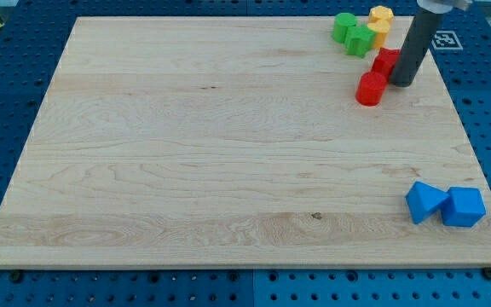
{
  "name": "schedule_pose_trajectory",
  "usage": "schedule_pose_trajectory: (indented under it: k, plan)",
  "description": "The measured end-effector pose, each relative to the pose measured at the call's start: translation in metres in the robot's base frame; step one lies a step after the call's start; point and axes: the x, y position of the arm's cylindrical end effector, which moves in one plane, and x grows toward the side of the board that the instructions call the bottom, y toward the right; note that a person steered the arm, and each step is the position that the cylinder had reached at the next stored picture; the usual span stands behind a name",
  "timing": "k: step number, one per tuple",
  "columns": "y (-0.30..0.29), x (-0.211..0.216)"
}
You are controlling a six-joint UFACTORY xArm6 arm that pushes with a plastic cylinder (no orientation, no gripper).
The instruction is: Point your arm at the red circle
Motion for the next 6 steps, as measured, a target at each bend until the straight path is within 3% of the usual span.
schedule_pose_trajectory:
  k: [2, 4, 6]
  plan:
    - [-0.005, -0.032]
    - [-0.094, -0.025]
    - [-0.082, 0.064]
